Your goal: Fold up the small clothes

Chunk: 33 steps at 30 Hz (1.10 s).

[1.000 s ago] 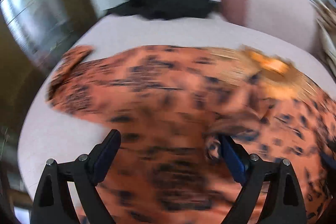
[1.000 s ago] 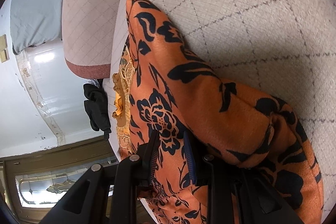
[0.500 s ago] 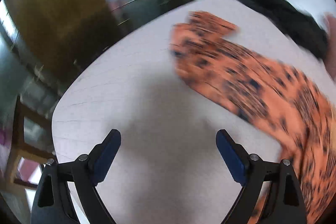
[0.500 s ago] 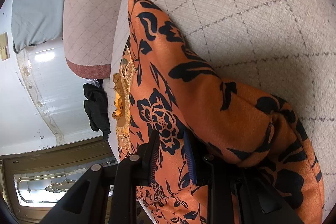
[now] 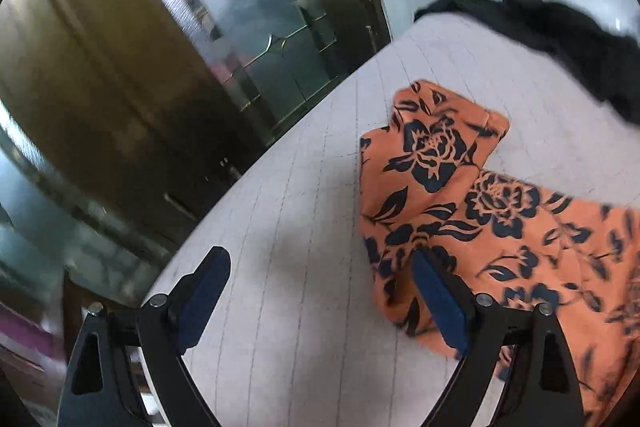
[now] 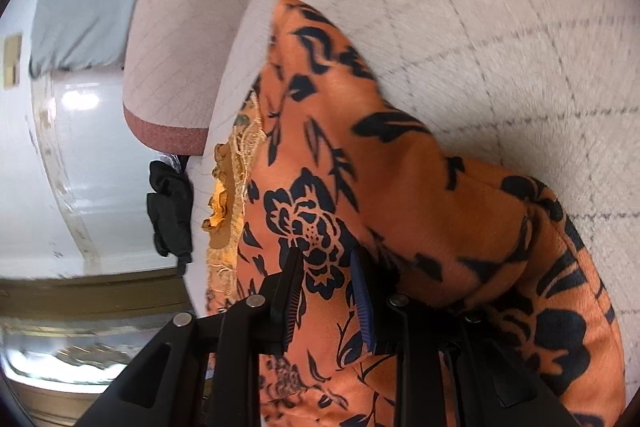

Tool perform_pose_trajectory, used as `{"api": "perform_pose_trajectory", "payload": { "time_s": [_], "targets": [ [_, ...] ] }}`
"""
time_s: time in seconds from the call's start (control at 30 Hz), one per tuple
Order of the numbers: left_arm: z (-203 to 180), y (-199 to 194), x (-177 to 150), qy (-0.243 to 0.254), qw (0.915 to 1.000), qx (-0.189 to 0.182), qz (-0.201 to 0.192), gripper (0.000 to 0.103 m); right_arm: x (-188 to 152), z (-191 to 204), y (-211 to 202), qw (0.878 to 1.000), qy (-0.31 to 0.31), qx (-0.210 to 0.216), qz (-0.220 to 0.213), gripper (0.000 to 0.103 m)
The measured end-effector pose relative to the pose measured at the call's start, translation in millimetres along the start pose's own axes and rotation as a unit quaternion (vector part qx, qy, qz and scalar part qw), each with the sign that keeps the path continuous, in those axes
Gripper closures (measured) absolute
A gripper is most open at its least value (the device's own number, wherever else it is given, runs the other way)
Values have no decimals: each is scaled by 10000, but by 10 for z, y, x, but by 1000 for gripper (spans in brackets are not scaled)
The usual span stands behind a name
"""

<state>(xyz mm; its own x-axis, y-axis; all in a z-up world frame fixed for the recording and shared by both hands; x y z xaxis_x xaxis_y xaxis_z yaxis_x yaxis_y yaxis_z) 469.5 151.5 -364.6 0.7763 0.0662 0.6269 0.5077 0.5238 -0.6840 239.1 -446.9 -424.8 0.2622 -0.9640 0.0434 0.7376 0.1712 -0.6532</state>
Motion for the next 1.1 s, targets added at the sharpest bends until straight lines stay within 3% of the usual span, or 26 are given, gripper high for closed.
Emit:
{"api": "perform_pose_trajectory", "payload": {
  "time_s": [0.13,0.17,0.2,0.23,0.27,0.3,0.4,0.47,0.63,0.8,0.93,1.0,1.03,1.07,1.1],
  "targets": [
    [-16,228,-30,-20,9997,73,247,13,16,163,-92,9985,-366,20,-405,73],
    [-7,270,-39,-77,9996,12,272,28,22,195,-109,9980,-439,35,-460,73],
    [-35,311,-39,-119,9994,-139,289,52,36,255,-139,9968,-567,70,-557,73],
    [-109,317,-28,-157,9983,-473,312,62,47,290,-158,9960,-644,83,-622,72],
    [-160,306,-15,-161,9974,-633,315,87,56,322,-171,9950,-725,68,-681,72],
    [-220,264,0,-129,9963,-792,316,96,55,346,-174,9943,-783,44,-719,72],
    [-290,58,131,115,9970,-751,-119,96,57,354,-146,9943,-813,17,-691,72],
    [-309,-114,209,108,9951,-915,-359,96,29,347,-129,9947,-813,1,-634,72],
    [-475,-830,339,444,9808,-1541,-1115,97,-26,389,-125,9944,-886,79,-578,72],
    [-711,-1678,303,652,9537,-2434,-1641,97,-47,442,-137,9944,-893,204,-529,72],
    [-1009,-2374,206,840,9247,-3157,-1952,97,-102,522,-124,9947,-863,457,-331,71],
    [-1199,-2713,106,1001,9090,-3448,-2116,97,-180,627,-106,9930,-786,884,-48,58],
    [-1319,-2892,23,1106,8998,-3602,-2198,97,-217,684,-106,9909,-688,1155,93,33],
    [-1420,-3013,-65,1175,8928,-3755,-2195,97,-255,752,-116,9874,-533,1474,231,25],
    [-1546,-3114,-183,1277,8833,-3969,-2142,96,-279,803,-127,9842,-449,1682,321,25]
  ]
}}
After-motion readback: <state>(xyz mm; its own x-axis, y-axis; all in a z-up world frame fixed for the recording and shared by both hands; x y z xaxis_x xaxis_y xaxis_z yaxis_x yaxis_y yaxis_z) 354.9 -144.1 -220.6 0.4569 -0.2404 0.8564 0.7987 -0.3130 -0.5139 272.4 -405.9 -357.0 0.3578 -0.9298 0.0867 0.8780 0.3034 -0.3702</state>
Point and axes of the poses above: each gripper's, at about its wrist camera, not at the fingertips, and y roughly the way its jaws point, z to its left, x to its top, the point moved 10 cm from there along y, roughly the way its jaws point, and after that the axes turned 6 degrees about -z, right-handed, at the moved point
